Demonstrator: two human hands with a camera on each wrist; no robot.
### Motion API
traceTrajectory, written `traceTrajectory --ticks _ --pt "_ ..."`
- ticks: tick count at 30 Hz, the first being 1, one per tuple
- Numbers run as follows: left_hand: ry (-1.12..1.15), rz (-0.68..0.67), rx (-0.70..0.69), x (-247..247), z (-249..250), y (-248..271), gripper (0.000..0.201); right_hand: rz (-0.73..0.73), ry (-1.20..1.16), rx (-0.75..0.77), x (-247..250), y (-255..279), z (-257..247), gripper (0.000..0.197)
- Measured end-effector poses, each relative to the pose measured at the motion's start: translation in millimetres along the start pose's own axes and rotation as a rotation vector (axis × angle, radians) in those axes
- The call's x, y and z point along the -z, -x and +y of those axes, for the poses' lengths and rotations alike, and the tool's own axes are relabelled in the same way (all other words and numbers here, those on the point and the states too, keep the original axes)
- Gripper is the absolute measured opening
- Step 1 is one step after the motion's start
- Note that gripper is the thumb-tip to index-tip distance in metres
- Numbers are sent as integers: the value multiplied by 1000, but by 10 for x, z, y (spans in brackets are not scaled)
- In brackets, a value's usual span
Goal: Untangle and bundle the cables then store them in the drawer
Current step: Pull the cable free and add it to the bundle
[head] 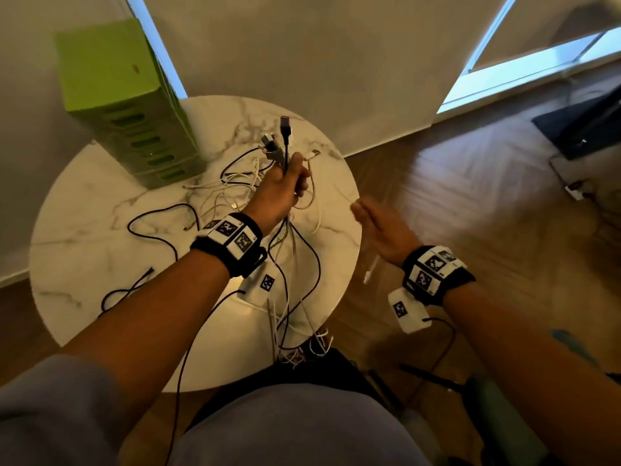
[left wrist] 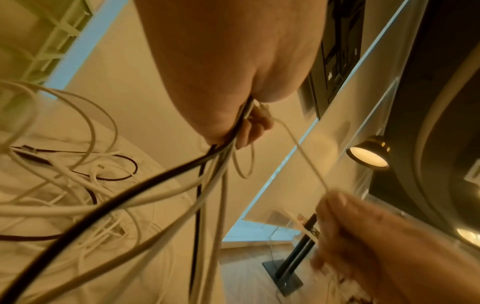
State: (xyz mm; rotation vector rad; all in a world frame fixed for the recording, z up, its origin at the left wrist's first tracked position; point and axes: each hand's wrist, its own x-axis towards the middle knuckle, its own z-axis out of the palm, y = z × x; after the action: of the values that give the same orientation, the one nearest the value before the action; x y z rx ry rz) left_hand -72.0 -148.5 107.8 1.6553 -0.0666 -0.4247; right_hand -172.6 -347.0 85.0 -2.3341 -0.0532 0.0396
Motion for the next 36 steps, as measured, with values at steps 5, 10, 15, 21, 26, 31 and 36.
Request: traceTrajectory --ticks 5,10,15,21,26,31,36 --pt "302 -32 9 181 110 26 41 -319 391 -354 224 149 708 30" --pt "376 -126 20 200 152 138 41 -183 273 -205 -30 77 297 71" --pt "379 -123 7 148 181 174 36 -284 1 48 -366 -218 -434 58" --pt "350 44 -22 311 148 119 33 -32 57 221 -304 -295 -646 22" --pt "101 36 -31 396 117 112 45 61 -34 116 -188 -329 -554 23" --pt "45 38 -4 503 111 99 46 -112 58 -68 -57 -270 -168 27" --pt "451 -24 70 551 323 138 43 -529 338 -254 -29 -68 325 32"
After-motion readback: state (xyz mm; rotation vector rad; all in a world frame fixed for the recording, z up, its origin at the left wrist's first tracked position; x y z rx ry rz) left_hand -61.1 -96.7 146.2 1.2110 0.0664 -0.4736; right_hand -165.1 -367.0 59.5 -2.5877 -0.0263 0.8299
